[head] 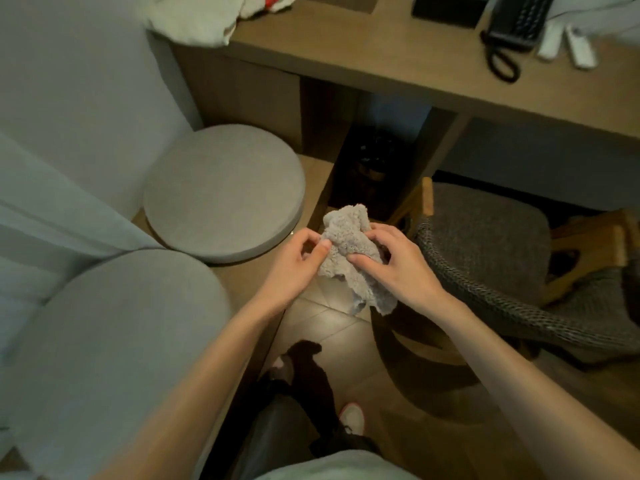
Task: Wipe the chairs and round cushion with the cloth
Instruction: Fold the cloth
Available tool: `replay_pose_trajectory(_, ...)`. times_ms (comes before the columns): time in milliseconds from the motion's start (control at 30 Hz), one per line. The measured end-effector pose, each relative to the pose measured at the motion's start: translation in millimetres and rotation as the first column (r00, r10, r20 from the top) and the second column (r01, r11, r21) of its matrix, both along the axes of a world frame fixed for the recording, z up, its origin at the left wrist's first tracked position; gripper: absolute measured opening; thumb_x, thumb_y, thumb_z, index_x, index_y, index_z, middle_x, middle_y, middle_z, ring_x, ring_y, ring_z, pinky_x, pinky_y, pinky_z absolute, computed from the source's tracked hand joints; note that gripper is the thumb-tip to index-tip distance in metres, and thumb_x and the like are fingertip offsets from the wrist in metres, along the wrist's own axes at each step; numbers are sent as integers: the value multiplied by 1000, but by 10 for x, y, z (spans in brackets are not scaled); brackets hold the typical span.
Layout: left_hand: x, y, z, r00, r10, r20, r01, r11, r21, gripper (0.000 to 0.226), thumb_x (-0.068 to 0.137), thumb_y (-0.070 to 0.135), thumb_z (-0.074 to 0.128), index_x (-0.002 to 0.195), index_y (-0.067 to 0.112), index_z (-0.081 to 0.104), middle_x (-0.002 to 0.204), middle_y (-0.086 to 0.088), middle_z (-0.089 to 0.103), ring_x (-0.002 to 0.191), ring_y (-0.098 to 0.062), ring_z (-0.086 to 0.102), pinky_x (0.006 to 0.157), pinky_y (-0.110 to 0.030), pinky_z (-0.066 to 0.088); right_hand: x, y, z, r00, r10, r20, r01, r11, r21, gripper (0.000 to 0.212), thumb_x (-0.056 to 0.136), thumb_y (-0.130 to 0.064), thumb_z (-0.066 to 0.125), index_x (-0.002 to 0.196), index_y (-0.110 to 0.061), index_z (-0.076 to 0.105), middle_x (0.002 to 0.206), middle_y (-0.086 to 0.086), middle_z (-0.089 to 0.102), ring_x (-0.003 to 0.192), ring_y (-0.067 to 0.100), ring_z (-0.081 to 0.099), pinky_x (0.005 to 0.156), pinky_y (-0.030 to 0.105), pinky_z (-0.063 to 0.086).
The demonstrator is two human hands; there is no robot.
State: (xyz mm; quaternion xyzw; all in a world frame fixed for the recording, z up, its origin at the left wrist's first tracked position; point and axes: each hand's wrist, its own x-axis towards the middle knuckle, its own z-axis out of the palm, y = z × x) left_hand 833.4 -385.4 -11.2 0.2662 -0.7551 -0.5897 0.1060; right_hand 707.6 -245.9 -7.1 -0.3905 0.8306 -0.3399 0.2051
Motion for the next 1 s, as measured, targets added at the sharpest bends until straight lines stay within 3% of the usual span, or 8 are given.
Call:
replay_pose_trajectory(100,-221,229,351,998,-42,-38,43,999,18,22,98,28,50,99,7,53,87,-9,65,76,-10,63,66,-23,50,-105,311,359,997,-54,-57,54,998,8,34,90,-39,62,119,-23,65,137,-1,43,129,14,38,104,32,37)
replay_pose_trajectory(200,-453,345,596,996,-12,-85,19,996,85,12,97,27,53,99,16,49,96,-12,66,89,-19,67,74,-35,57,-157,571,653,986,-150,-77,147,988,-42,29,92,-34,61,119,-24,64,120,-4,47,105,8,49,87,22,43)
replay_pose_trajectory(267,-592,398,723,994,-7,-108,20,992,123,12,95,27,56,102,23,47,92,-7,67,85,-16,68,70,-31,59,-183,719,795,979,-203,-13,201,975,-99,22,91,-32,62,112,-26,62,112,-7,52,92,3,53,77,17,45)
replay_pose_trajectory(367,-768,476,861,987,-84,-136,102,986,133,18,94,28,58,110,24,51,86,1,65,78,-7,67,62,-22,55,-208,894,919,969,-183,168,208,967,-146,22,84,-41,67,101,-30,58,104,-12,59,94,1,58,79,23,49)
replay_pose_trajectory(600,-1110,766,1086,953,-290,-92,299,947,117,27,89,23,66,115,24,59,111,-1,61,100,-12,62,69,-18,54,-277,1190,896,952,-272,139,291,947,-138,39,73,-51,74,104,-36,56,106,-21,61,100,-8,55,82,16,45)
replay_pose_trajectory(800,-1419,1157,1190,905,-423,-42,423,890,171,56,76,8,77,127,17,55,115,-1,63,105,-12,64,87,-27,54,-532,1640,975,922,-364,132,387,887,-253,5,89,-23,66,94,-23,68,86,-11,70,82,-1,66,71,20,50)
replay_pose_trajectory(933,-1695,1581,1166,909,-416,-22,417,907,67,36,85,3,65,119,16,61,109,-4,66,105,-19,64,85,-34,54,-815,2148,984,888,-446,113,459,848,-266,5,93,-23,61,95,-19,64,85,-8,67,82,7,64,73,30,51)
replay_pose_trajectory(1000,-1874,1851,1133,903,-429,-20,428,902,-55,27,92,10,59,117,19,63,105,5,65,101,-11,62,81,-23,53,-1009,2474,988,871,-488,52,482,831,-278,6,94,-23,58,97,-20,63,88,-10,65,83,5,61,74,29,48)
